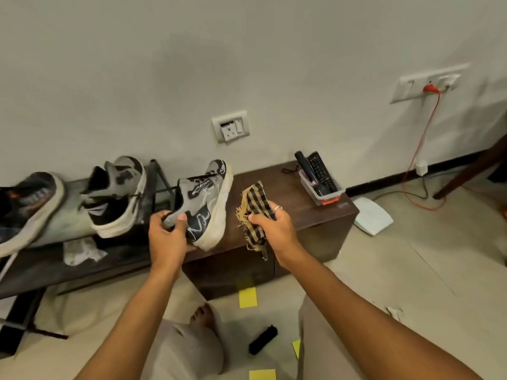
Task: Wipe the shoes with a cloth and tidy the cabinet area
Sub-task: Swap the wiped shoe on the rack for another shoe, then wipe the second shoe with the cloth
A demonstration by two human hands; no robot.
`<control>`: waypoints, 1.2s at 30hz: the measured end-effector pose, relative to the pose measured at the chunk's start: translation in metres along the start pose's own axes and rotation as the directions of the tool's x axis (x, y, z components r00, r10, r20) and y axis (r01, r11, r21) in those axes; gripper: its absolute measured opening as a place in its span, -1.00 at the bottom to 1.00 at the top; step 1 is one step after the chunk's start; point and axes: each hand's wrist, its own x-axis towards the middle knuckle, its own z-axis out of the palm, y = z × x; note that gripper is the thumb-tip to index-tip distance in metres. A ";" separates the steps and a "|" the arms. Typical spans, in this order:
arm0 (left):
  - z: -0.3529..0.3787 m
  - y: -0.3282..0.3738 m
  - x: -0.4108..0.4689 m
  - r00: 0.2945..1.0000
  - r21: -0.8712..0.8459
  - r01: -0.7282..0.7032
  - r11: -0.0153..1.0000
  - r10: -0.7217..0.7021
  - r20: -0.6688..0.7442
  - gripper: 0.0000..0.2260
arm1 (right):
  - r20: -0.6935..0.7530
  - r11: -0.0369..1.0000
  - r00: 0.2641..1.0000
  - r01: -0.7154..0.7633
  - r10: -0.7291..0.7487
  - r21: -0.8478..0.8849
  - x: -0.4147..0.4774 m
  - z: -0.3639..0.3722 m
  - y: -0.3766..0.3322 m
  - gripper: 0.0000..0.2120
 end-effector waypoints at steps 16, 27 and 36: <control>0.059 -0.076 0.017 0.935 0.482 -0.099 0.870 -0.085 0.345 -0.73 | -0.086 0.885 0.996 -0.010 -0.033 -0.465 0.088 -0.022 0.074 -0.77; 0.120 -0.059 0.054 0.875 0.605 -0.306 0.735 -0.033 0.483 -0.41 | 0.019 0.888 0.991 -0.111 0.133 -0.447 0.085 -0.018 0.069 -0.77; 0.120 -0.070 0.074 0.867 0.432 -0.051 0.901 -0.175 0.466 -0.65 | 0.106 0.852 0.993 0.010 0.053 -0.523 0.087 -0.019 0.070 -0.57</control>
